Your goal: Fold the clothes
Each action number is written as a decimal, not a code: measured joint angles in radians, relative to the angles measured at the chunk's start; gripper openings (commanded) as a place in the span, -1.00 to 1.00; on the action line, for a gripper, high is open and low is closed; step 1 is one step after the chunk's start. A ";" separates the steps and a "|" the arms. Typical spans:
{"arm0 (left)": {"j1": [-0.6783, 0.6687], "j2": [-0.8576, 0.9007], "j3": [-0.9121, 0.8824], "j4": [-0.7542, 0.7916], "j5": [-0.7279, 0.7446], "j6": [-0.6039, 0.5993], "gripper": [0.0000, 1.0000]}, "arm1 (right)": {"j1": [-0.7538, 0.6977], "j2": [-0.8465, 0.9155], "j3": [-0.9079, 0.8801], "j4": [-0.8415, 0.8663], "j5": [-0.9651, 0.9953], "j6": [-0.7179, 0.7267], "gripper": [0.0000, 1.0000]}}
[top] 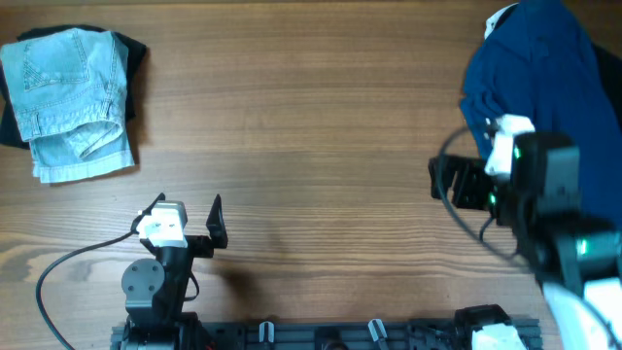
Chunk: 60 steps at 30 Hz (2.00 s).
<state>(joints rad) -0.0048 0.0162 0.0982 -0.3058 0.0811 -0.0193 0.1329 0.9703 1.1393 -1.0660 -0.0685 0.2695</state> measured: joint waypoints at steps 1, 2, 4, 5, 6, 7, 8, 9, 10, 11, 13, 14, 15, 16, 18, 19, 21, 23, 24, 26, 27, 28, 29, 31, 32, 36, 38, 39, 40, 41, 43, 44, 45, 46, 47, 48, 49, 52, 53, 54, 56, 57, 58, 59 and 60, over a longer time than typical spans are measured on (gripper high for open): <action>0.000 0.000 0.000 0.000 0.000 0.000 0.99 | 0.000 0.055 0.050 -0.047 -0.014 0.000 0.99; 0.000 0.000 0.000 0.000 0.000 0.000 0.99 | 0.000 0.093 0.077 -0.063 -0.023 0.002 0.99; 0.000 0.000 0.000 0.000 0.000 0.000 1.00 | 0.000 0.134 0.094 -0.075 -0.033 -0.002 0.99; 0.000 0.000 0.000 0.000 0.000 0.000 1.00 | 0.000 0.145 0.094 -0.085 -0.036 -0.009 0.99; 0.000 0.000 0.000 0.000 0.000 0.000 0.99 | 0.000 0.145 0.094 -0.086 -0.036 -0.011 0.99; 0.000 0.000 0.000 0.000 0.000 0.000 0.99 | 0.000 0.142 0.094 -0.085 -0.037 -0.013 0.99; 0.000 0.000 0.000 0.000 0.000 0.000 0.99 | 0.000 0.137 0.094 -0.081 -0.037 -0.013 0.99; 0.000 0.000 0.000 0.000 0.000 0.000 1.00 | 0.000 0.130 0.094 -0.078 -0.037 -0.013 0.99; 0.000 0.000 0.000 0.000 0.000 0.000 1.00 | 0.000 0.123 0.094 -0.079 -0.037 -0.013 1.00; 0.000 0.000 0.000 0.000 0.000 0.000 1.00 | 0.000 0.113 0.094 -0.080 -0.037 -0.013 0.99; 0.000 0.000 0.000 0.000 0.000 0.000 1.00 | 0.000 0.100 0.094 -0.095 -0.040 -0.013 0.99; 0.000 0.000 0.000 0.000 0.000 0.000 0.99 | 0.000 0.094 0.095 -0.114 -0.041 -0.013 0.99; 0.000 0.000 0.000 0.000 0.000 0.000 1.00 | 0.000 0.092 0.095 -0.123 -0.044 -0.013 0.99; 0.000 0.000 0.000 0.000 0.000 0.000 1.00 | 0.000 0.090 0.095 -0.132 -0.044 -0.013 0.99; 0.000 0.000 0.000 0.001 0.000 0.000 0.99 | 0.000 0.090 0.095 -0.143 -0.044 -0.013 1.00; 0.000 0.000 0.000 0.001 0.000 0.000 0.99 | 0.000 0.090 0.095 -0.144 -0.044 -0.013 1.00; 0.000 0.000 0.000 0.001 0.000 0.000 1.00 | 0.000 0.090 0.095 -0.150 -0.044 -0.013 0.99; 0.000 0.000 0.000 0.001 0.000 0.000 0.99 | 0.000 0.090 0.095 -0.156 -0.044 -0.013 0.99; 0.000 0.000 0.000 0.001 0.000 0.000 1.00 | 0.000 0.090 0.095 -0.158 -0.044 -0.013 0.99; 0.000 0.000 0.000 0.002 0.009 0.000 0.99 | 0.000 0.090 0.095 -0.158 -0.044 -0.014 1.00; 0.000 0.000 0.000 0.003 0.021 0.000 0.99 | 0.000 0.090 0.095 -0.158 -0.044 -0.018 1.00; 0.000 0.000 0.000 0.007 0.037 0.000 1.00 | 0.000 0.090 0.095 -0.158 -0.044 -0.029 1.00; 0.000 0.000 0.000 0.011 0.054 0.000 1.00 | 0.000 0.090 0.095 -0.158 -0.044 -0.034 1.00; 0.000 0.000 0.000 0.016 0.090 0.000 1.00 | 0.000 0.090 0.095 -0.158 -0.044 -0.049 1.00; 0.000 0.000 0.000 0.016 0.106 -0.005 0.99 | 0.000 0.089 0.095 -0.158 -0.044 -0.056 0.99; 0.000 0.000 0.013 0.013 0.130 -0.055 0.99 | 0.000 0.076 0.095 -0.161 -0.044 -0.066 1.00; 0.000 0.000 0.036 -0.008 0.134 -0.095 0.99 | 0.000 0.065 0.095 -0.161 -0.044 -0.067 1.00; 0.000 0.000 0.047 -0.026 0.135 -0.111 1.00 | 0.000 0.061 0.095 -0.161 -0.044 -0.068 1.00; 0.000 0.006 0.063 -0.055 0.138 -0.126 0.99 | 0.000 0.056 0.095 -0.161 -0.044 -0.070 0.99; 0.000 0.016 0.077 -0.078 0.138 -0.137 1.00 | 0.000 0.051 0.095 -0.161 -0.044 -0.070 0.99; 0.000 0.058 0.114 -0.125 0.139 -0.160 0.99 | 0.000 0.039 0.095 -0.161 -0.044 -0.074 1.00; 0.000 0.085 0.136 -0.142 0.141 -0.167 1.00 | 0.000 0.033 0.095 -0.161 -0.044 -0.081 0.99; 0.000 0.122 0.169 -0.161 0.143 -0.171 0.99 | 0.000 0.027 0.095 -0.161 -0.045 -0.089 1.00; 0.000 0.176 0.219 -0.182 0.143 -0.178 0.99 | 0.000 0.018 0.095 -0.161 -0.047 -0.100 0.99; 0.000 0.228 0.268 -0.198 0.145 -0.181 1.00 | 0.000 0.012 0.096 -0.161 -0.047 -0.108 0.99; 0.000 0.288 0.327 -0.215 0.146 -0.182 0.99 | 0.000 0.007 0.098 -0.164 -0.047 -0.113 0.99; 0.000 0.340 0.379 -0.239 0.147 -0.182 1.00 | 0.000 0.007 0.107 -0.173 -0.048 -0.118 1.00; 0.000 0.562 0.562 -0.331 0.167 -0.187 0.99 | 0.000 0.014 0.169 -0.200 -0.047 -0.122 1.00; 0.000 0.621 0.606 -0.373 0.181 -0.189 0.99 | 0.000 0.021 0.206 -0.214 -0.047 -0.127 0.99; 0.000 0.705 0.663 -0.418 0.208 -0.189 0.99 | 0.000 0.028 0.235 -0.221 -0.047 -0.130 1.00; 0.000 0.831 0.735 -0.443 0.262 -0.189 0.99 | 0.000 0.052 0.309 -0.261 -0.047 -0.138 0.99; 0.000 0.867 0.751 -0.443 0.287 -0.189 1.00 | 0.000 0.066 0.344 -0.281 -0.047 -0.141 1.00; 0.000 0.912 0.761 -0.441 0.319 -0.190 1.00 | 0.000 0.082 0.380 -0.307 -0.046 -0.142 0.99; 0.000 0.943 0.764 -0.435 0.349 -0.190 1.00 | 0.000 0.103 0.420 -0.333 -0.040 -0.143 0.99; 0.000 0.970 0.764 -0.431 0.373 -0.190 0.99 | 0.000 0.124 0.456 -0.355 -0.031 -0.144 0.99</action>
<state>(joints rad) -0.0048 0.9863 0.8623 -0.7372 0.4541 -0.2092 0.1333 1.0946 1.5955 -1.4208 -0.0990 0.1257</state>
